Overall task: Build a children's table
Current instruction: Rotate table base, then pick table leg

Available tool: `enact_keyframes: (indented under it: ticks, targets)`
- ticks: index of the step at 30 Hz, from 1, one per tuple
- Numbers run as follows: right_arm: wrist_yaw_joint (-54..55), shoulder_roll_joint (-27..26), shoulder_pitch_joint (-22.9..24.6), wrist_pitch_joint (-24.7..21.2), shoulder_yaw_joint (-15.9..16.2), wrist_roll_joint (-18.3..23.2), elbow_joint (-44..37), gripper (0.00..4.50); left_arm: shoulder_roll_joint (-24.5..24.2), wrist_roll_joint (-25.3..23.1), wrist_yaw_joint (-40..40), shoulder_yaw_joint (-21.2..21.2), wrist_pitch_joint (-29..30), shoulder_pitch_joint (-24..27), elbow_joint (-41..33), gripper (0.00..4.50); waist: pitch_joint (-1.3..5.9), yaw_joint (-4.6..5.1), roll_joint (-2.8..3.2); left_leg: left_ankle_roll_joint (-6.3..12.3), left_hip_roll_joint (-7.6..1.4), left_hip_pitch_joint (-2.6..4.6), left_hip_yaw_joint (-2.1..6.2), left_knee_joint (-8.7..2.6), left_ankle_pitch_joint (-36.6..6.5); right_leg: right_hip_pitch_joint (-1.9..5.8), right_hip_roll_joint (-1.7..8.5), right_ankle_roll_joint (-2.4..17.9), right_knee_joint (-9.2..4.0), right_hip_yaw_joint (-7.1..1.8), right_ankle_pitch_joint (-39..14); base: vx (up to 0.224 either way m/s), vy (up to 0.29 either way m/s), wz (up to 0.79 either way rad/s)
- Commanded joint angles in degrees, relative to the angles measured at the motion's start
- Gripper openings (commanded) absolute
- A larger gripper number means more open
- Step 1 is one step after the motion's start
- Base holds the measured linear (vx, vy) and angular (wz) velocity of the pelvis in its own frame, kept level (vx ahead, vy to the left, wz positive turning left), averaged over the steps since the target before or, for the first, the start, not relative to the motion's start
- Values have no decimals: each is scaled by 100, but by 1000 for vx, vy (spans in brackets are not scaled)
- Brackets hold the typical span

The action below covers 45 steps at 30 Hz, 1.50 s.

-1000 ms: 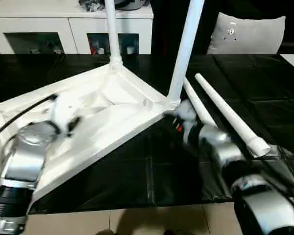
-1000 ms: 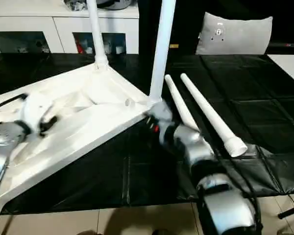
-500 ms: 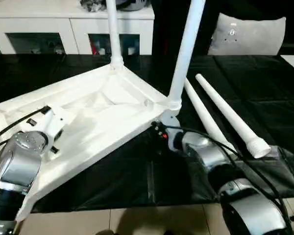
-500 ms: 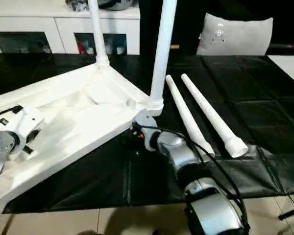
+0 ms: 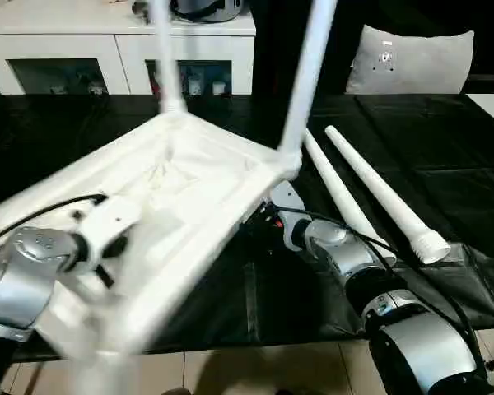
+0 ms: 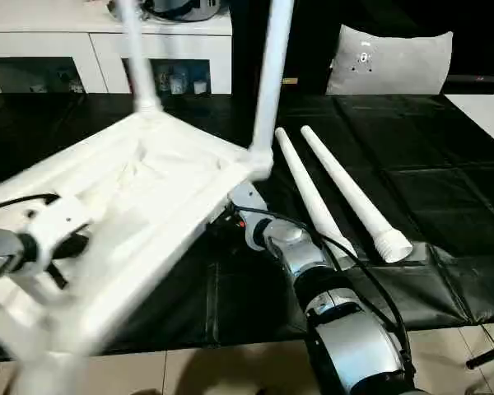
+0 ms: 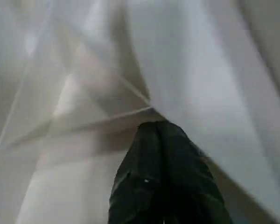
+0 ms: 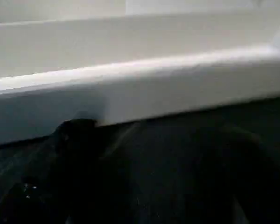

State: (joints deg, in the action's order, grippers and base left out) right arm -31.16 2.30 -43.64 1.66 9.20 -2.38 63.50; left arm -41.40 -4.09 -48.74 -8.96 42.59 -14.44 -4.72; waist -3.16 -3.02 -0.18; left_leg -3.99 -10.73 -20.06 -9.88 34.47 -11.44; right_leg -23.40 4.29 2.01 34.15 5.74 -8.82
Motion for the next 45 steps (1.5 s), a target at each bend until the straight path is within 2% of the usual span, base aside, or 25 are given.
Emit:
enact_keyframes:
  ticks: [1,7,9,11,16,17,18,19,20,21,22,23,24,26,27,29,31,34,35,36,37,38,40,42,45]
  targets:
    - [-39,-216,-285,141,1,18,-55,450,248,441,-412,-427,-115,-57,-165,5,327,14,127,-86,-244,30,124,-484,-1851,264,449,1116,-414,-347,-2205,0,0,0]
    - [-49,-218,-362,269,24,-80,30,450,564,453,-385,-464,-340,-353,172,5,334,51,103,-28,-232,7,114,-475,-1706,277,440,1099,-412,-348,-2126,0,0,0]
    - [4,-180,-456,324,2,-94,81,450,845,525,-360,-430,-438,-547,469,5,353,57,107,-24,-226,31,102,-457,-1627,274,434,1143,-404,-348,-2012,0,0,0]
    - [111,-137,-529,387,-13,-127,118,450,1053,537,-261,-414,-510,-675,662,5,349,62,107,-11,-225,14,99,-459,-1572,284,433,1182,-397,-346,-1948,0,0,0]
    - [428,40,-773,506,-202,-155,170,450,1567,-68,935,-405,-1192,-1372,2021,5,360,12,86,50,-196,37,70,-434,-1557,275,400,1117,-421,-336,-1911,0,0,0]
    - [447,83,-800,514,-256,-118,131,450,1686,-147,1263,-325,-1348,-1549,2375,5,364,1,77,55,-204,6,89,-446,-1541,309,424,1041,-414,-332,-2006,0,0,0]
    - [478,113,-813,512,-287,-107,113,450,1770,-161,1418,-261,-1466,-1648,2581,5,354,-7,73,76,-190,13,84,-436,-1596,293,428,917,-456,-316,-2245,0,0,0]
    - [478,113,-813,512,-287,-107,113,450,1770,-161,1418,-261,-1466,-1648,2581,5,360,-11,71,72,-202,28,90,-437,-1605,285,442,891,-464,-321,-2306,0,0,0]
    - [535,197,-839,464,-349,-85,52,450,1972,-219,1808,-123,-1751,-1866,3055,5,357,5,42,101,-193,-26,95,-444,-1500,311,439,865,-460,-317,-2307,0,0,0]
    - [601,234,-837,409,-408,-47,-3,450,2056,-249,1981,-84,-1902,-1944,3238,5,367,-12,49,102,-199,-15,99,-442,-1462,309,445,845,-465,-315,-2305,0,0,0]
    - [650,258,-836,371,-450,-20,-41,450,2112,-270,2096,-58,-2008,-1997,3363,5,387,-30,44,120,-218,13,91,-430,-1342,290,446,891,-451,-330,-2096,0,0,0]
    - [804,301,-834,284,-524,11,-90,450,2190,-272,2240,-11,-2126,-2055,3524,5,407,-50,44,149,-220,-22,93,-430,-1111,322,439,973,-393,-332,-1738,0,0,0]
    - [1020,377,-818,138,-650,76,-182,450,2301,-275,2503,59,-2406,-2115,3750,5,422,-68,57,179,-226,-2,81,-416,-953,304,423,1074,-360,-335,-1391,0,0,0]
    - [1155,428,-804,68,-709,94,-244,450,2353,-270,2614,92,-2513,-2127,3829,5,458,-81,41,243,-217,-31,73,-392,-701,339,420,1179,-296,-330,-947,0,0,0]
    - [1308,517,-797,-56,-785,91,-318,450,2403,-277,2695,73,-2869,-2140,3952,5,470,-80,80,314,-197,-54,72,-370,-510,342,406,1240,-273,-325,-652,0,0,0]
    - [1438,673,-777,-411,-920,137,-485,450,2471,-147,2598,139,-3125,-2062,3818,5,500,-88,62,425,-194,-70,62,-339,-280,356,405,1356,-218,-323,-264,0,0,0]
    - [1387,758,-762,-670,-963,170,-587,450,2475,-91,2528,159,-3220,-1993,3662,5,479,-97,43,500,-187,-85,46,-337,-355,352,411,1408,-236,-316,-327,0,0,0]
    - [959,956,-647,-1460,-1142,407,-978,450,2350,17,2040,30,-3406,-1671,3003,5,458,-101,46,489,-233,-82,56,-357,-587,368,439,1362,-279,-314,-742,0,0,0]
    - [872,1049,-573,-1886,-1214,505,-1187,450,2229,188,1508,-132,-3648,-1420,2548,21,442,-106,13,464,-241,-76,52,-364,-609,353,434,1343,-296,-316,-852,0,0,0]
    - [937,1145,-556,-2345,-1214,470,-1282,450,2129,386,1073,-238,-3651,-1201,2129,33,448,-126,27,446,-258,-81,69,-371,-606,368,455,1338,-278,-317,-877,0,0,0]
    - [956,1168,-552,-2452,-1212,460,-1303,450,2107,432,976,-261,-3650,-1152,2036,42,439,-123,35,395,-267,-73,57,-376,-584,339,437,1358,-274,-320,-915,0,0,0]
    - [1010,1293,-469,-2910,-1180,417,-1497,450,1987,687,541,-383,-3533,-904,1553,42,425,-119,37,317,-258,-58,39,-372,-651,321,413,1352,-280,-319,-989,0,0,0]
    - [1033,1411,-308,-3335,-1117,356,-1837,450,1874,877,302,-483,-3322,-735,1158,47,406,-137,44,218,-258,-52,20,-380,-786,311,401,1260,-299,-321,-1201,0,0,0]
    - [988,1479,-190,-3662,-1084,353,-2090,450,1820,972,224,-505,-3165,-669,936,76,395,-147,51,154,-239,-46,16,-383,-839,305,386,1135,-324,-326,-1353,0,0,0]
    - [796,1591,-29,-4317,-976,364,-2509,450,1640,1108,-60,-588,-2816,-583,513,84,376,-149,18,56,-217,-33,27,-397,-1030,302,392,931,-384,-323,-1815,0,0,0]
